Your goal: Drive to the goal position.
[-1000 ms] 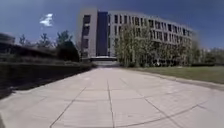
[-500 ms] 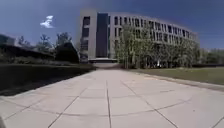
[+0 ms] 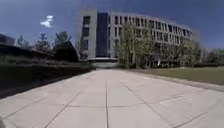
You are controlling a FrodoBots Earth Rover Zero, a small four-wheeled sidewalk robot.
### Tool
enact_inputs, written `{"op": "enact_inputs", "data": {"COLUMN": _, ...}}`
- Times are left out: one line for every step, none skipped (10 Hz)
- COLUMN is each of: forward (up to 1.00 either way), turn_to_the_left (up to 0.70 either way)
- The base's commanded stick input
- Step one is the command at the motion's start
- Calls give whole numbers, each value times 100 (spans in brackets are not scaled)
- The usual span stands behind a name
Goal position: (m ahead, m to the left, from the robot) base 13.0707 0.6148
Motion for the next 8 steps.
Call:
{"op": "enact_inputs", "data": {"forward": 100, "turn_to_the_left": 0}}
{"op": "enact_inputs", "data": {"forward": 100, "turn_to_the_left": 0}}
{"op": "enact_inputs", "data": {"forward": 100, "turn_to_the_left": 0}}
{"op": "enact_inputs", "data": {"forward": 100, "turn_to_the_left": 0}}
{"op": "enact_inputs", "data": {"forward": 100, "turn_to_the_left": 0}}
{"op": "enact_inputs", "data": {"forward": 100, "turn_to_the_left": 0}}
{"op": "enact_inputs", "data": {"forward": 100, "turn_to_the_left": 0}}
{"op": "enact_inputs", "data": {"forward": 100, "turn_to_the_left": 0}}
